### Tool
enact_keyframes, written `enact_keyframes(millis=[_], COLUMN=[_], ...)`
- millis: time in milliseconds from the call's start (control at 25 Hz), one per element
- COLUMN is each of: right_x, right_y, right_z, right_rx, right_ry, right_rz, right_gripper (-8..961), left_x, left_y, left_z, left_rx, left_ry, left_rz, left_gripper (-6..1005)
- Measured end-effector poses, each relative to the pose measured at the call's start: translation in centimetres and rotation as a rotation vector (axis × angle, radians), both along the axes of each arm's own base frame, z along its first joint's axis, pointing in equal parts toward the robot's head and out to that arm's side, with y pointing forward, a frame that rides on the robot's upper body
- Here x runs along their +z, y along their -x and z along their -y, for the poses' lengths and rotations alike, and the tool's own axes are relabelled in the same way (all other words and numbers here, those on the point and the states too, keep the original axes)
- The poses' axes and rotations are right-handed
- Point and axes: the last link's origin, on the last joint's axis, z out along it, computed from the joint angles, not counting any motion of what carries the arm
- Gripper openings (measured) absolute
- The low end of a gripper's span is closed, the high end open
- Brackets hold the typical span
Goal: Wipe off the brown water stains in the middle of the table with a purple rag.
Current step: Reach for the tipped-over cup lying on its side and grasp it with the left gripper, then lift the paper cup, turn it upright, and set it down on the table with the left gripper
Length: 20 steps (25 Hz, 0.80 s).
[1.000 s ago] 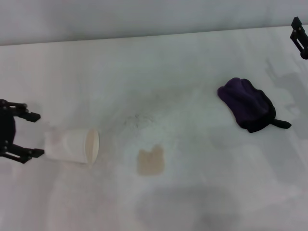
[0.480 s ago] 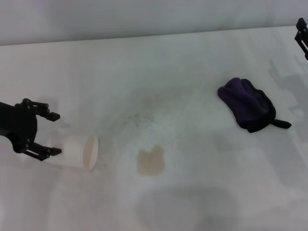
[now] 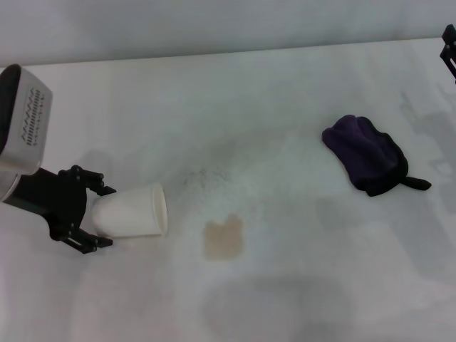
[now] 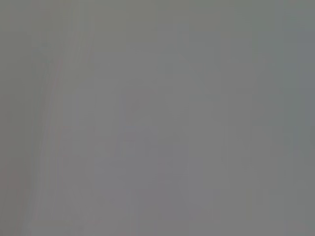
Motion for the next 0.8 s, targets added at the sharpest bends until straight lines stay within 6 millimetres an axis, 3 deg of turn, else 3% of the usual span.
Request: enact_keyframes(millis=[800], right_x=[0.1], right_y=[-0.1], right_z=[0.0], right_rx=[-0.007], right_ry=[-0.001], right_rz=[0.002], right_gripper=[778], left_x=[-0.8], left_y=[-1.7], left_z=[-1.0], left_rx=[-0.052], left_ry=[-0.018], left_rz=[0.043], left_gripper=[819])
